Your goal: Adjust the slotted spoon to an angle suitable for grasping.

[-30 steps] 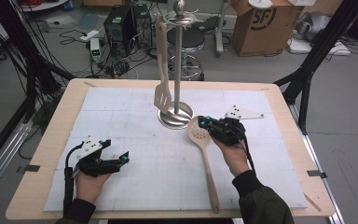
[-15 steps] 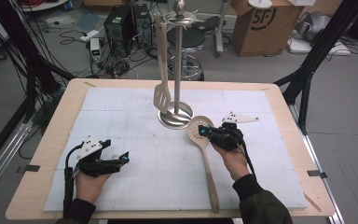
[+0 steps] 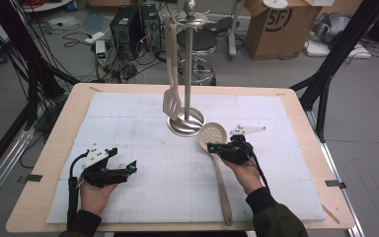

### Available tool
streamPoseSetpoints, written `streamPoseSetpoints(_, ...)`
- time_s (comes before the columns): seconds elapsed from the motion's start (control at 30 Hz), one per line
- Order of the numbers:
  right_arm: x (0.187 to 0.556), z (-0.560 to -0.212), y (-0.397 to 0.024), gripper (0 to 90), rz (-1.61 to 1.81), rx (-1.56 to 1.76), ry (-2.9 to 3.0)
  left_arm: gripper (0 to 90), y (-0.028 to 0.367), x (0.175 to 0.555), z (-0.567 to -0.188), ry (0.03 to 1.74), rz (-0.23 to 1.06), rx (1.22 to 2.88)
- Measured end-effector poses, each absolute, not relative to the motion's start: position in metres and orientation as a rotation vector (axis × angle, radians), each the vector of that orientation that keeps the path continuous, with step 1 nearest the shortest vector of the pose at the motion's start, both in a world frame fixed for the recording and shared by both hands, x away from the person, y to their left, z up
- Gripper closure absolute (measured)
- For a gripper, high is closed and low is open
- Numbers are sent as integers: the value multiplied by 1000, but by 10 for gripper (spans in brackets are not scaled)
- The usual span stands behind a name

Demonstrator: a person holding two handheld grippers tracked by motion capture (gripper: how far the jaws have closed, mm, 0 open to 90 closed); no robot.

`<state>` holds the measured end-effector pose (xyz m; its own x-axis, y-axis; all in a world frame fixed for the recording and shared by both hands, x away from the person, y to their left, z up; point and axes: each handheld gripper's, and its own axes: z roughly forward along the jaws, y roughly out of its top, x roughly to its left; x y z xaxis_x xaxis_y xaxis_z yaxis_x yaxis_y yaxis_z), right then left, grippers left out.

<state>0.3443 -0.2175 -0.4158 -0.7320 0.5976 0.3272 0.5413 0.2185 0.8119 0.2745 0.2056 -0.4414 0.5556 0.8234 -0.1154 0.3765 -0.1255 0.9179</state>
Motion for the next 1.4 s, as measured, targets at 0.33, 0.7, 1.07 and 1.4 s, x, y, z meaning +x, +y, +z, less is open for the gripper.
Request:
streamPoseSetpoints(0.33,356,-436,-220,900,1530,1303,2537,121,206,275,-442,1004,522,1733)
streamPoseSetpoints(0.7,361,-450,-211,900,1365,1343,2622,121,205,275,-442,1005,521,1733)
streamPoseSetpoints(1.07,367,-449,-206,900,1202,1366,2538,122,205,275,-442,1003,519,1732)
streamPoseSetpoints(1.4,375,-449,-229,900,1182,1502,2414,121,206,274,-442,1006,522,1734)
